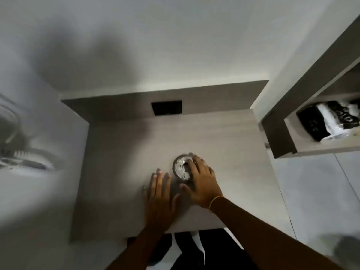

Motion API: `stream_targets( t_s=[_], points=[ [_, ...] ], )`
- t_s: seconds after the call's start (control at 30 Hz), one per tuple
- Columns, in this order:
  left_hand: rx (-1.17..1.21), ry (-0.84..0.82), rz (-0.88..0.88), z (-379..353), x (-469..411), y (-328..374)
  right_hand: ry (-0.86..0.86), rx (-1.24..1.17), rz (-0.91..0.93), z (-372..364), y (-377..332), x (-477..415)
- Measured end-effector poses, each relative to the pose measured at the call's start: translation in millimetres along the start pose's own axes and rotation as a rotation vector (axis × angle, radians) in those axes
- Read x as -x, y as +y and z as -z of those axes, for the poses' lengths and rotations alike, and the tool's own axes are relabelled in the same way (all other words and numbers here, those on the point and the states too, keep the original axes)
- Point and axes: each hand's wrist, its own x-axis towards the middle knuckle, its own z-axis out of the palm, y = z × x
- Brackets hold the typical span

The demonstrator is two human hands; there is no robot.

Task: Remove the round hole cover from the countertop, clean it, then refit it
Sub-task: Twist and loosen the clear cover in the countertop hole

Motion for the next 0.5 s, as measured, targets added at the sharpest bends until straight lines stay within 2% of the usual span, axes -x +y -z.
stream_targets(
  t_s=[0.07, 0.23, 0.5],
  points=[
    [0.005, -0.062, 0.027, -14, 6, -1, 0.034, -0.022, 0.010, -6, 1, -7],
    [-0.040, -0.057, -0.005, -35, 14, -12, 0.064, -0.033, -0.007, -14, 1, -22],
    [-0.010, -0.081, 0.034, -33, 17, -11, -0.061, 0.127, -0.005, 0, -15, -53]
  ],
)
